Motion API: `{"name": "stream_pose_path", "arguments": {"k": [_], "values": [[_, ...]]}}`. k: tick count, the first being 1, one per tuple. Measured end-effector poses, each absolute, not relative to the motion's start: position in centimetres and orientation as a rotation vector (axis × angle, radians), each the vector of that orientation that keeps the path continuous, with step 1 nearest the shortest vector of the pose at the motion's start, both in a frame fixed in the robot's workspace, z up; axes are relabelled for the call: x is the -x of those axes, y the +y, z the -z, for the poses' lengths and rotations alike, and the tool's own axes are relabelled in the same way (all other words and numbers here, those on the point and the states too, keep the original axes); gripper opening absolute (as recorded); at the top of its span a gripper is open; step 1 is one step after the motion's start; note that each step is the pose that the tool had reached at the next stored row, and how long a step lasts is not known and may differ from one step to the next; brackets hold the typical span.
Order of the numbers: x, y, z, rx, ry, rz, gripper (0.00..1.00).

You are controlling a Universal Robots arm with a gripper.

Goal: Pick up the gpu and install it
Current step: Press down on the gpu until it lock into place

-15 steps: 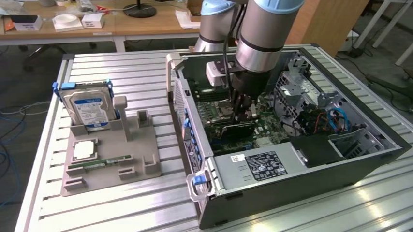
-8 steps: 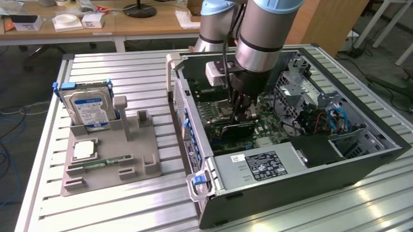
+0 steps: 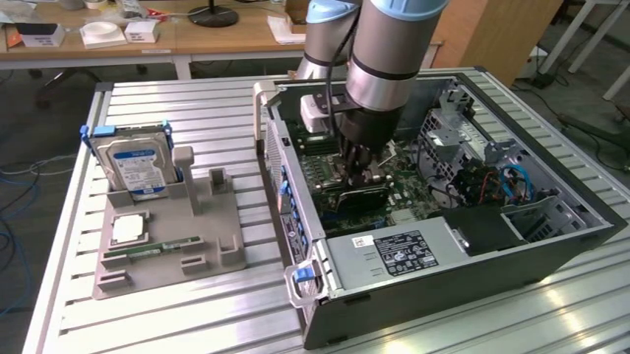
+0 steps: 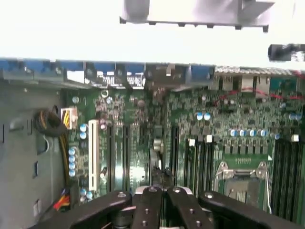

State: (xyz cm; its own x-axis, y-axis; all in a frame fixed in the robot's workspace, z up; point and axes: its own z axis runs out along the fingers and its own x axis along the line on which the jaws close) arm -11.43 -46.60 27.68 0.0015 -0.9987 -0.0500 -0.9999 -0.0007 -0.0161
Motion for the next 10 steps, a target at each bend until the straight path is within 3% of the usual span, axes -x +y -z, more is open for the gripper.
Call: {"name": "stream_pose_path", "arguments": {"k": [10], "values": [[12.9, -46.6, -27.8, 2.196, 2.194, -0.052, 0.10]]}}
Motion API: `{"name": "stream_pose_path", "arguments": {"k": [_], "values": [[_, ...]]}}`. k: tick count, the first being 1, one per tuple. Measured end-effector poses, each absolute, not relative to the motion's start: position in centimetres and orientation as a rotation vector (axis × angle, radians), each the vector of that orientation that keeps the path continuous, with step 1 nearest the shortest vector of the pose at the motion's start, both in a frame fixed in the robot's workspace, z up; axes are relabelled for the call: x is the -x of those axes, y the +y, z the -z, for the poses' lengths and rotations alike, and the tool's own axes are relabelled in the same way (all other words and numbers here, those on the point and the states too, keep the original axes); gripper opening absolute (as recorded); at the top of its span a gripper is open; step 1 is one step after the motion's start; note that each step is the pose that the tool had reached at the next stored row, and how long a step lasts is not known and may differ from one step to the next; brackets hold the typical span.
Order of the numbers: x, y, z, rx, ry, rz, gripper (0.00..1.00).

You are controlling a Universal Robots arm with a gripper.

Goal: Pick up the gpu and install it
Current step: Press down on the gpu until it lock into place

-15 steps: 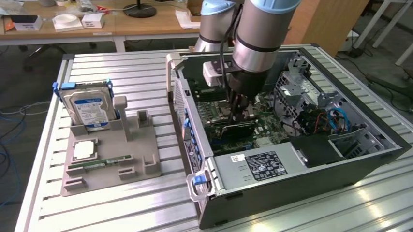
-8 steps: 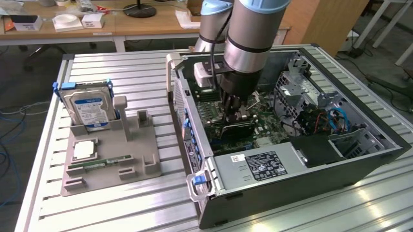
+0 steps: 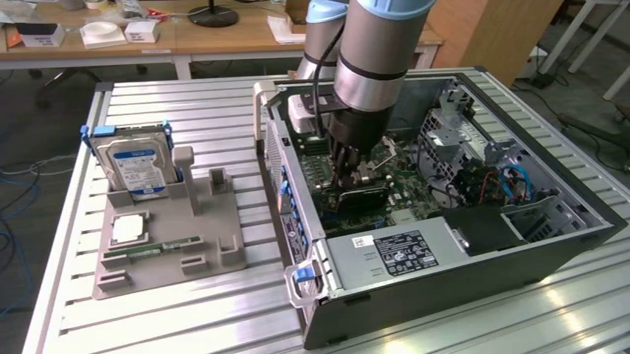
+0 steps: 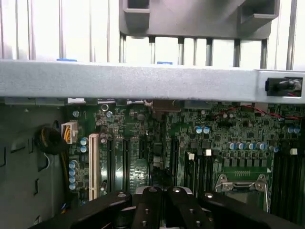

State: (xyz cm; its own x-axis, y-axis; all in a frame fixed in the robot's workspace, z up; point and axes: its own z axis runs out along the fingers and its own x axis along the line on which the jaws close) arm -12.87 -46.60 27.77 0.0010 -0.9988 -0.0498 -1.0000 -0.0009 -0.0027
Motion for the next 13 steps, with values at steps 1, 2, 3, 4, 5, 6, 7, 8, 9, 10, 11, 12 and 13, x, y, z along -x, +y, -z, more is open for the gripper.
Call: {"name": "stream_pose_path", "arguments": {"k": [1, 2, 3, 4, 5, 6, 7, 8, 9, 10, 11, 12, 13], "values": [[12.87, -46.60, -27.81, 2.200, 2.198, -0.061, 0.10], [12.87, -46.60, -27.88, 2.206, 2.205, -0.075, 0.10], [12.87, -46.60, -27.94, 2.211, 2.211, -0.088, 0.10], [12.87, -46.60, -28.01, 2.215, 2.216, -0.099, 0.10], [12.87, -46.60, -28.05, 2.221, 2.222, -0.113, 0.10], [12.87, -46.60, -28.08, 2.227, 2.228, -0.128, 0.10], [12.86, -46.60, -28.11, 2.233, 2.236, -0.145, 0.10], [12.82, -46.60, -28.12, 2.241, 2.244, -0.166, 0.10], [12.74, -46.60, -28.14, 2.249, 2.254, -0.186, 0.10], [12.52, -46.60, -28.13, 2.264, 2.271, -0.228, 0.10], [12.41, -46.60, -28.13, 2.271, 2.279, -0.249, 0.10], [12.29, -46.60, -28.14, 2.279, 2.288, -0.271, 0.10], [12.15, -46.60, -28.14, 2.287, 2.297, -0.294, 0.10]]}}
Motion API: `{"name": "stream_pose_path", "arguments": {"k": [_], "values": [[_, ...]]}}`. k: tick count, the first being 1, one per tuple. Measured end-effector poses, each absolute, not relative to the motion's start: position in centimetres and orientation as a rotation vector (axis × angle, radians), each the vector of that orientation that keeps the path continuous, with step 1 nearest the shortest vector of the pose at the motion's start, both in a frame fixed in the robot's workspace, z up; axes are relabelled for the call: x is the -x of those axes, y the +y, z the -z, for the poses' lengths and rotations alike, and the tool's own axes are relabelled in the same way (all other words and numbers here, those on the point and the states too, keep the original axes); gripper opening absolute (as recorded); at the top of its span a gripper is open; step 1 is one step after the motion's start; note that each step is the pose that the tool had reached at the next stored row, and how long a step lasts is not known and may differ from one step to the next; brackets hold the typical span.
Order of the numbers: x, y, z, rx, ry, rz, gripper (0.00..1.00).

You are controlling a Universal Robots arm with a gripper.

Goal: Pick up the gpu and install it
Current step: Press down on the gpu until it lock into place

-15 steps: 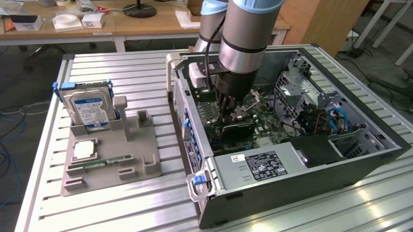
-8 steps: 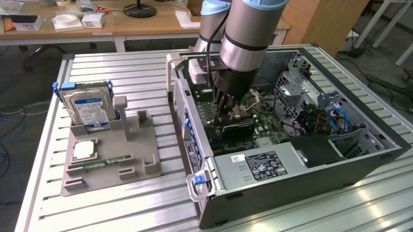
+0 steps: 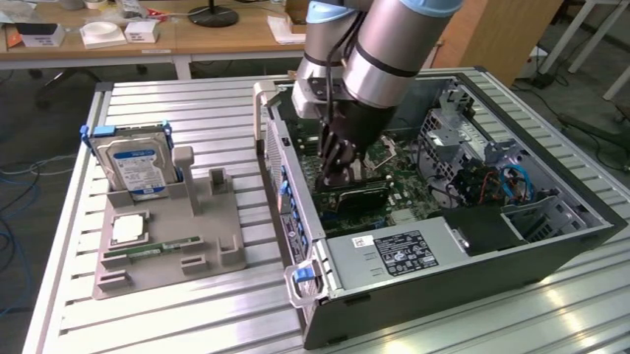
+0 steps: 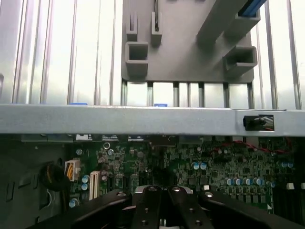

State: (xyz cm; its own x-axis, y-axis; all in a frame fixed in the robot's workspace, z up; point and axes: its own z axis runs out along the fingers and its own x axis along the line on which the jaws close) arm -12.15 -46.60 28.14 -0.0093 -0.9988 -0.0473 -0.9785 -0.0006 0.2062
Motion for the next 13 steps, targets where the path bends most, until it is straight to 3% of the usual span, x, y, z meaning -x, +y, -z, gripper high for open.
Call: {"name": "stream_pose_path", "arguments": {"k": [13], "values": [[10.1, -46.6, -28.1, -2.001, -2.020, 0.473, 0.10]]}}
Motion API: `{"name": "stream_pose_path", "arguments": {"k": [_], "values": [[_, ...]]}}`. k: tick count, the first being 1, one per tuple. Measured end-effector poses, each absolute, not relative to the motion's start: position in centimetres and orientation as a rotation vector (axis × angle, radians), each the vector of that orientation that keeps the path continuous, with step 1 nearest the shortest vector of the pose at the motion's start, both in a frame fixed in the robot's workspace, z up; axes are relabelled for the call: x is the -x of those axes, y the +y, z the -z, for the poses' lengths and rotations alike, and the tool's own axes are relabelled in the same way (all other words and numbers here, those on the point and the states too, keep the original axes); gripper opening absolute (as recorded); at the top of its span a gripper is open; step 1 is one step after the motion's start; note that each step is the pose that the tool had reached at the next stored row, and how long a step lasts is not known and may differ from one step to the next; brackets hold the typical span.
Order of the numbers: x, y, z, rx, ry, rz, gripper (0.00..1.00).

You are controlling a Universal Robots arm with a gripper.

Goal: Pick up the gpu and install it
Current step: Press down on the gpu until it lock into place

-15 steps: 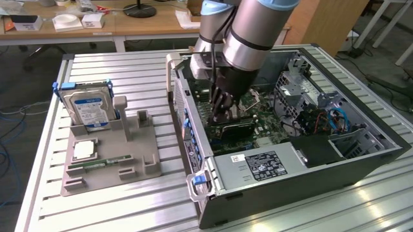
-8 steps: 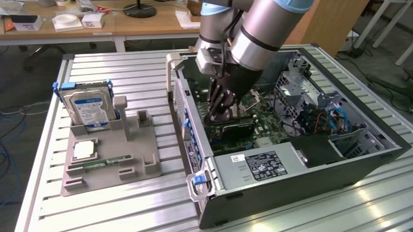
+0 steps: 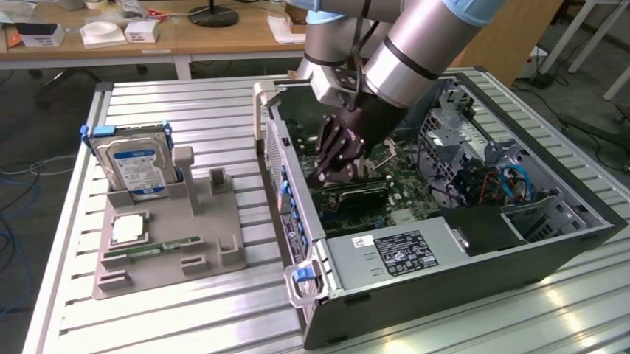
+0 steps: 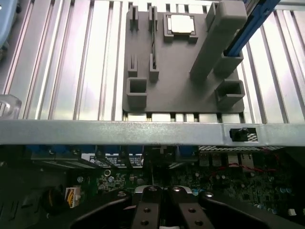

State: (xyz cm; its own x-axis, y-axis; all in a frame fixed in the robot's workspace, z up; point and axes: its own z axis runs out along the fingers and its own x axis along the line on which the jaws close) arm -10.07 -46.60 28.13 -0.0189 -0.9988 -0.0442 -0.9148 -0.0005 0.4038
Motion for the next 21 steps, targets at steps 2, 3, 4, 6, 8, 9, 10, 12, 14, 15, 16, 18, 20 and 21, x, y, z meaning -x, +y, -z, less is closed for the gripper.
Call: {"name": "stream_pose_path", "arguments": {"k": [2, 3, 4, 6, 8, 9, 10, 12, 14, 15, 16, 18, 20, 21], "values": [[9.77, -46.60, -28.14, -1.979, -2.000, 0.503, 0.10], [9.64, -46.60, -28.13, -1.970, -1.991, 0.516, 0.10], [9.57, -46.60, -28.14, -1.963, -1.985, 0.525, 0.10], [9.57, -46.60, -28.15, -1.960, -1.982, 0.529, 0.10], [9.58, -46.60, -28.07, -1.959, -1.981, 0.532, 0.10], [9.58, -46.60, -28.04, -1.957, -1.980, 0.534, 0.10], [9.58, -46.60, -28.01, -1.956, -1.978, 0.536, 0.10], [9.59, -46.60, -27.97, -1.953, -1.975, 0.540, 0.10], [9.59, -46.60, -27.91, -1.950, -1.973, 0.543, 0.10], [9.59, -46.60, -27.87, -1.949, -1.972, 0.545, 0.10], [9.59, -46.60, -27.81, -1.948, -1.971, 0.546, 0.10], [9.59, -46.60, -27.58, -1.945, -1.969, 0.548, 0.10], [9.58, -46.61, -27.37, -1.942, -1.966, 0.551, 0.10], [9.59, -46.61, -27.27, -1.941, -1.965, 0.553, 0.10]]}}
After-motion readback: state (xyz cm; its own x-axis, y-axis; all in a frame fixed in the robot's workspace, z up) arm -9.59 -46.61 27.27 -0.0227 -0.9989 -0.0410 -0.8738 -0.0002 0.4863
